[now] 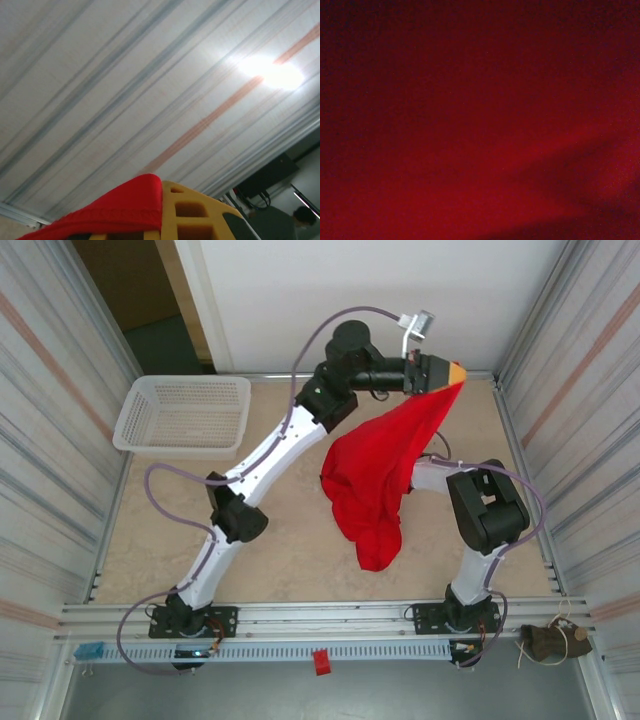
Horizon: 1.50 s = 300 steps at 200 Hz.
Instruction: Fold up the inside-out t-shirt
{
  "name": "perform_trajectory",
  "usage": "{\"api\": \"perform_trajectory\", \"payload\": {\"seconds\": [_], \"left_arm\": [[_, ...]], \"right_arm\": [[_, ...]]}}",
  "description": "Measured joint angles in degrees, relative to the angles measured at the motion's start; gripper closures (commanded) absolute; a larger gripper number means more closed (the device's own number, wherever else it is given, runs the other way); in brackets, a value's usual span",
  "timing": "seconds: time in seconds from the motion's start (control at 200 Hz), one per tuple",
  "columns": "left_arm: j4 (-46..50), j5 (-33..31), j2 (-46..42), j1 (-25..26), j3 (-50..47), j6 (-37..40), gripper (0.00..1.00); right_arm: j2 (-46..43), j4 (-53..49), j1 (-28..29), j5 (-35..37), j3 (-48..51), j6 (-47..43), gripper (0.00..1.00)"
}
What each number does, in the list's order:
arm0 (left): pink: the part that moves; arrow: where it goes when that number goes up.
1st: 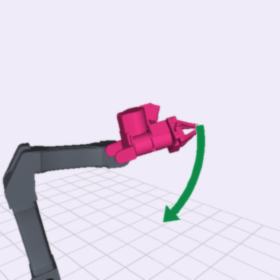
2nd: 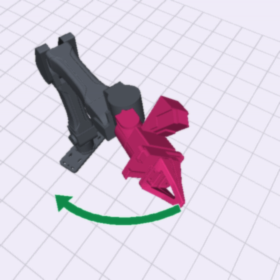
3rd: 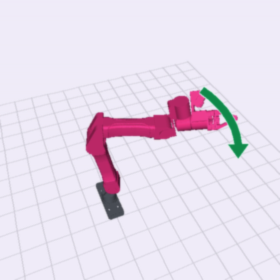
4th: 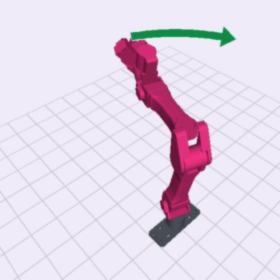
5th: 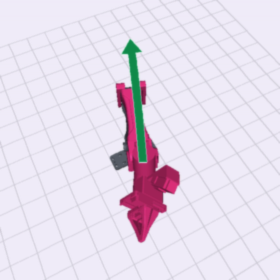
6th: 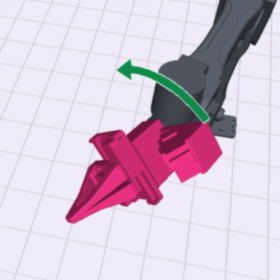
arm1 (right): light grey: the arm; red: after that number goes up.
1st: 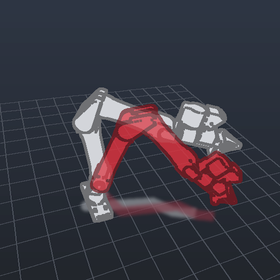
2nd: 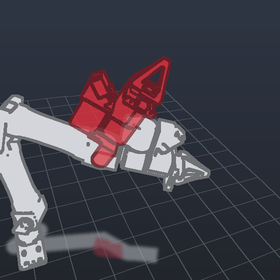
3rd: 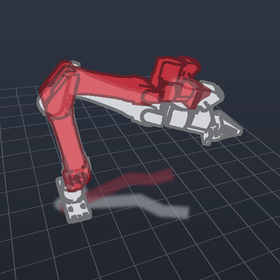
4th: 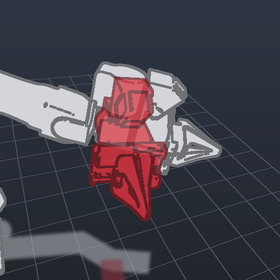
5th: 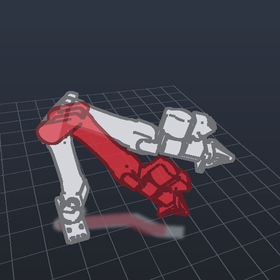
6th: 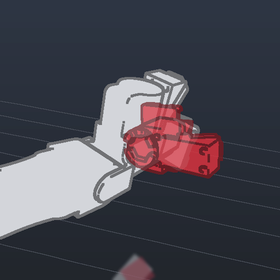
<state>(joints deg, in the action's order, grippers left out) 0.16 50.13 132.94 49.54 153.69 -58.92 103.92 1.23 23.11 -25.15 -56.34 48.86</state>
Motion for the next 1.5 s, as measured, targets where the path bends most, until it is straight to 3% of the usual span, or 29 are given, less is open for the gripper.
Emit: {"api": "perform_trajectory", "payload": {"seconds": [0.18,0.431,0.776,1.027,1.222,1.503], "left_arm": [[0.0,0.48,-0.26,3.82,0.0,0.17,1.0],[0.0,0.79,-0.39,5.33,0.0,0.17,1.0],[0.39,0.9,-0.48,8.48,0.0,0.63,1.0],[0.46,0.87,-0.63,8.5,0.0,0.74,1.0],[0.39,0.9,-0.63,8.5,0.0,0.59,1.0],[-0.46,0.9,-0.63,8.61,-0.04,0.57,1.0]], "right_arm": [[0.0,0.17,-0.31,1.55,-0.22,0.26,0.09],[1.05,0.35,-0.37,4.22,-1.25,2.01,0.06],[0.92,-7.04,-0.35,18.8,-4.83,5.73,0.04],[2.05,-9.53,-0.37,20.46,-6.32,7.15,0.47],[2.91,-8.09,-1.2,17.92,-6.29,7.5,1.0],[2.95,-1.4,-3.3,9.38,-5.44,7.26,1.0]]}}
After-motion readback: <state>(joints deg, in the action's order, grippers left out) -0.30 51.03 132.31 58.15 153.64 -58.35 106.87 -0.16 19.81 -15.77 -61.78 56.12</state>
